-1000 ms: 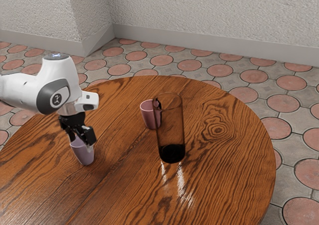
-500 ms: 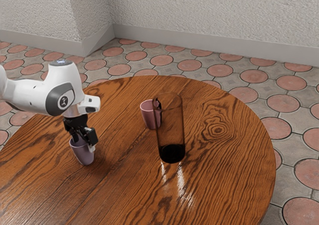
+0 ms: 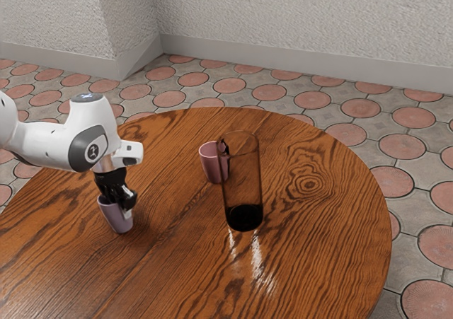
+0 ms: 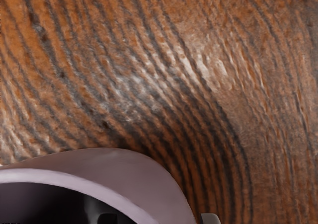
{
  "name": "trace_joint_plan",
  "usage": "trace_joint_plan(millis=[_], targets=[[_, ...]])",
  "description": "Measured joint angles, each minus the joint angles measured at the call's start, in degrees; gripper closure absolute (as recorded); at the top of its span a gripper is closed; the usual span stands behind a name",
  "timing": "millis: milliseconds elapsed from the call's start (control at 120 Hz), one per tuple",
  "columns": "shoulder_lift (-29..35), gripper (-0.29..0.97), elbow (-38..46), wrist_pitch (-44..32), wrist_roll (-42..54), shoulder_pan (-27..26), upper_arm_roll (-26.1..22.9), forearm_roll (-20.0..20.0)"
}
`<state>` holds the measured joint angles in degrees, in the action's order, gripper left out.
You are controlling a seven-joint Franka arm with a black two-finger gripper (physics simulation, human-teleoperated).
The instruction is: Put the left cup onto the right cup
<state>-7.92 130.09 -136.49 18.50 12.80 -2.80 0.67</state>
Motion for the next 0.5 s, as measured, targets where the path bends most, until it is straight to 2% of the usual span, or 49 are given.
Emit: trace_joint_plan(millis=[83, 183, 500], targets=[[0.0, 0.66, 0.0, 0.0, 0.2, 0.0, 0.1, -0.1], [0.1, 0.71, -0.1, 0.0, 0.4, 0.0, 0.1, -0.2], [0.3, 0.77, -0.3, 0.0, 0.3, -0.1, 0.1, 0.0]])
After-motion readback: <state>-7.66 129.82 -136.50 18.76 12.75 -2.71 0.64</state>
